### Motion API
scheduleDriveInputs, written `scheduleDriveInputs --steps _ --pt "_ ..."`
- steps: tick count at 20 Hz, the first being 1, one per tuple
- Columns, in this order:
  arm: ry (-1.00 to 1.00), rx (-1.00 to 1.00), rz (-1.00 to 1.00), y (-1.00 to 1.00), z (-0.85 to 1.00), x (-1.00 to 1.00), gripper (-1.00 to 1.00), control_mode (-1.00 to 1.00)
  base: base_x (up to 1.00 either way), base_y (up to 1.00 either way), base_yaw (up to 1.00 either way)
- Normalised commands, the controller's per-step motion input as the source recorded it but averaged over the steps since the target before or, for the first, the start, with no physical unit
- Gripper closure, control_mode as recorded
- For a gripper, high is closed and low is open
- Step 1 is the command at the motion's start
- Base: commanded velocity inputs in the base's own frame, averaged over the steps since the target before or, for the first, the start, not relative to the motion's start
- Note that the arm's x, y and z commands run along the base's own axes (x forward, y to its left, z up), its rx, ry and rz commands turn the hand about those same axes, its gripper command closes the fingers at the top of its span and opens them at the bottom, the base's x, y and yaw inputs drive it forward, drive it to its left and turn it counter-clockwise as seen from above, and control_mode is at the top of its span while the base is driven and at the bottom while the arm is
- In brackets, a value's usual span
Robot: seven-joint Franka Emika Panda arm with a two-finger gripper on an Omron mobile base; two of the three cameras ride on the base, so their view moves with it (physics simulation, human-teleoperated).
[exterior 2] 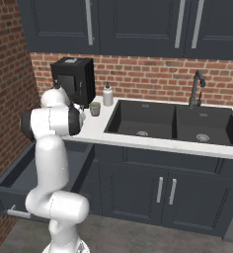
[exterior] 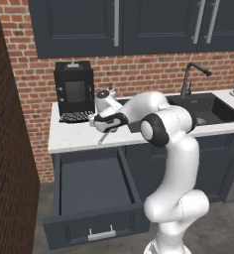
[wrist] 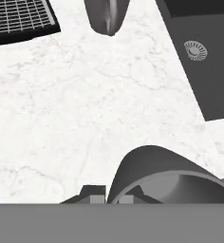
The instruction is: Pick the measuring cup from the drawer and place it on the counter.
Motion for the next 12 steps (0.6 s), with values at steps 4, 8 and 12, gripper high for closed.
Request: scheduleDriveInputs --steps 4,8,12 --pt "0.0 0.0 0.0 0.03 -0.39 0.84 1.0 -1.0 0.0 0.0 0.0" --pt "0.0 0.0 0.0 0.05 -0.37 0.79 1.0 -1.0 0.0 0.0 0.0" --pt "0.0 0.0 0.0 0.05 -0.29 0.78 -1.0 -1.0 0.0 0.0 0.0"
